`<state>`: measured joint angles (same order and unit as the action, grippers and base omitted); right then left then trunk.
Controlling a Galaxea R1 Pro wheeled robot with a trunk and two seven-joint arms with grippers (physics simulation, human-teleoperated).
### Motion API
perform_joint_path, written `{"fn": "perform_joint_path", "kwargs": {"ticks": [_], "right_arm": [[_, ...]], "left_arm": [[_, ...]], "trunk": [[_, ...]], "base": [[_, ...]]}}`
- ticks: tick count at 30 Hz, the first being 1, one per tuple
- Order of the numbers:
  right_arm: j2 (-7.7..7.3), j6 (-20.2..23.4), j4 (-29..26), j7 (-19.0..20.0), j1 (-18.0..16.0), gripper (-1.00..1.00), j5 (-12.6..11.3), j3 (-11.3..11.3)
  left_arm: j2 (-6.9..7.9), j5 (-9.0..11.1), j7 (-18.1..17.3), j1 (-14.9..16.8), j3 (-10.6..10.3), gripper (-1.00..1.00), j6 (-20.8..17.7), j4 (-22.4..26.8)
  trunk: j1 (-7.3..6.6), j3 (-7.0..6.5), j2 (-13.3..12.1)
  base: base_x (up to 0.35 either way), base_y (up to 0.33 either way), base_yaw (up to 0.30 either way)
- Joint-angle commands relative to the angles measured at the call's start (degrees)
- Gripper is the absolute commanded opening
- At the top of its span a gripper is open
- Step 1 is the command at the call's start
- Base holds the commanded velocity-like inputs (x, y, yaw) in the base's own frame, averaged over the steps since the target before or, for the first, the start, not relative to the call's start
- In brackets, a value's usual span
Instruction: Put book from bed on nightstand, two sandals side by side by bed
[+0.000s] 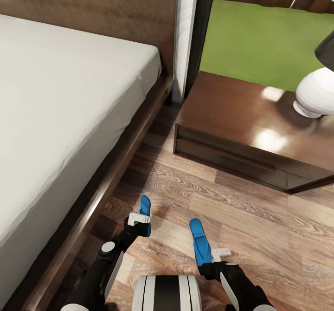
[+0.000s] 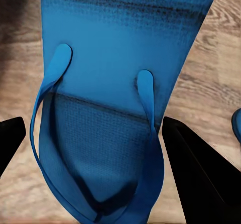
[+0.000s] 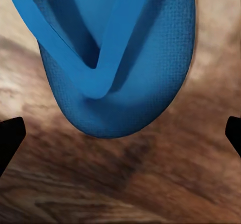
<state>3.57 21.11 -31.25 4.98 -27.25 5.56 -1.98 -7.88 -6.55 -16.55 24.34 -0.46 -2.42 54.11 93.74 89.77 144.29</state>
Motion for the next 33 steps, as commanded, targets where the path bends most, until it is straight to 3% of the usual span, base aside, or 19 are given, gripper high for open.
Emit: {"fn": "perform_joint_path", "kwargs": {"ticks": [1,10,17,33], "right_arm": [[0.03,0.33,-0.13,0.38,0.00,1.00,0.59,-0.21],[0.05,-1.02,-0.13,0.50,0.00,1.00,0.66,0.84],[0.04,-1.83,-0.13,0.47,0.00,1.00,0.60,1.84],[0.03,-1.87,-0.13,0.47,0.00,1.00,0.59,1.90]], "left_arm": [[-0.03,-0.57,-0.24,0.00,0.11,-1.00,-0.22,0.12],[-0.12,-0.50,-0.24,-0.07,-0.06,-1.00,-0.13,3.82],[-0.12,-0.48,-0.24,-0.15,-0.07,-1.00,-0.27,4.23],[-0.12,-0.48,-0.24,-0.17,-0.07,-1.00,-0.31,4.24]], "trunk": [[-0.01,0.04,0.02],[-0.01,0.04,0.02],[-0.01,0.04,0.02],[-0.01,0.04,0.02]], "base": [[0.000,0.000,0.000],[0.000,0.000,0.000],[0.064,0.000,0.000],[0.029,0.000,0.000]]}}
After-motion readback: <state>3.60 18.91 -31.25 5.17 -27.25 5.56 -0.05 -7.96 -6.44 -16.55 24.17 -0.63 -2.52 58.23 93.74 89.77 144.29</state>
